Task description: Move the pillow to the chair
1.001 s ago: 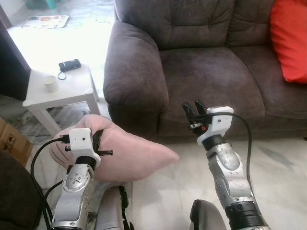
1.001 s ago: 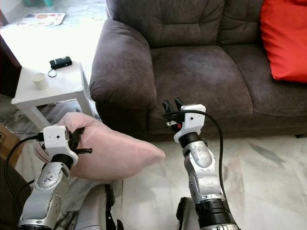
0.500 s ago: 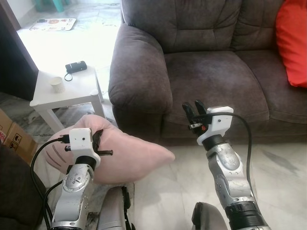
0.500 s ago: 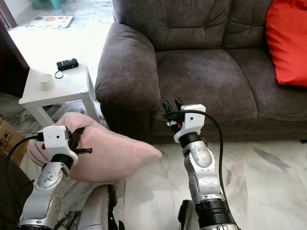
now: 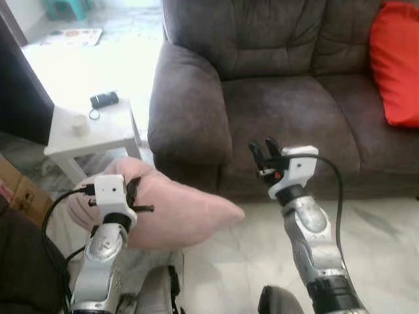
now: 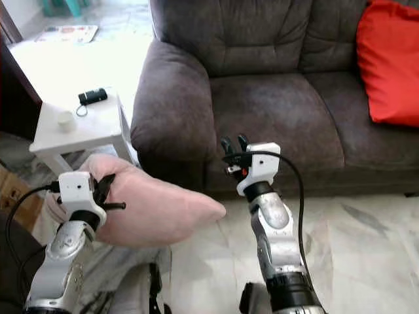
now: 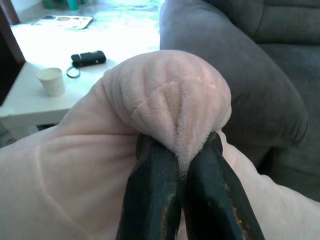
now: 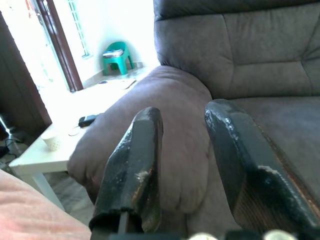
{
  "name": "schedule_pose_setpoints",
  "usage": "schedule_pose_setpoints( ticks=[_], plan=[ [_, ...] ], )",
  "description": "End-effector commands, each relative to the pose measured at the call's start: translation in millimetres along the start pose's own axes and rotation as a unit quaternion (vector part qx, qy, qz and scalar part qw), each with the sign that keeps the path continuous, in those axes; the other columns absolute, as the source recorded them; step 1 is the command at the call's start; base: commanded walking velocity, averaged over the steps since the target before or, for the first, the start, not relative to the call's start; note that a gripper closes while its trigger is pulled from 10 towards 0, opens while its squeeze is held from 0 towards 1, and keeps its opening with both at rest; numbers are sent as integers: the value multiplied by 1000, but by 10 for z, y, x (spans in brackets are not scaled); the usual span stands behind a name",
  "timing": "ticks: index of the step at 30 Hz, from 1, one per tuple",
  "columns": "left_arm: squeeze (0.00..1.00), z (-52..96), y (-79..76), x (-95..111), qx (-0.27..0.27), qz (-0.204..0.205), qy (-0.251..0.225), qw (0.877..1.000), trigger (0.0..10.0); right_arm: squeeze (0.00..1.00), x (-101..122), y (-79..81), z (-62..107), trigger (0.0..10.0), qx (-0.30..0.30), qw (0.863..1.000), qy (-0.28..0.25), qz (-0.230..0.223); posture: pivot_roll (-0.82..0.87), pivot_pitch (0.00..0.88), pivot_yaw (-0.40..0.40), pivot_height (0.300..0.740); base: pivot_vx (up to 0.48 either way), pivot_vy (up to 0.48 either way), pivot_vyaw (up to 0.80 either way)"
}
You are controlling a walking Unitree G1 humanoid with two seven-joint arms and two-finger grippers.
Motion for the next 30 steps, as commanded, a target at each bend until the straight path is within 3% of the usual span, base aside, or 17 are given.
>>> schedule_pose_setpoints(
  ticks=[1, 7, 30],
  plan=[
    [0, -20, -43, 266, -12, -16, -53, 998, 10000, 0, -4, 8, 10, 10000, 0, 1000, -2, -3, 75, 66, 2, 709, 0, 0, 0],
    [0, -20, -47, 264, -13, -16, -52, 998, 10000, 0, -4, 18, 6, 10000, 2, 1000, -2, -5, 77, 64, 0, 740, 0, 0, 0],
    [0, -43, -62, 288, -13, -12, -57, 998, 10000, 0, 77, 9, -32, 10000, 0, 1000, -24, -3, 80, 52, -2, 740, 0, 0, 0]
  ],
)
Point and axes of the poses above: a point about 5 cm out from each wrist's last joint towards the gripper, its own z axis pointing back from the gripper into the wrist, its own x axis along the axis of the wrist's last joint, y = z × x, the point moved 3 cm from there along -z, pointing out of the wrist towards the gripper, and after that the axes turned 7 degrees about z, right-handed, at the moved point
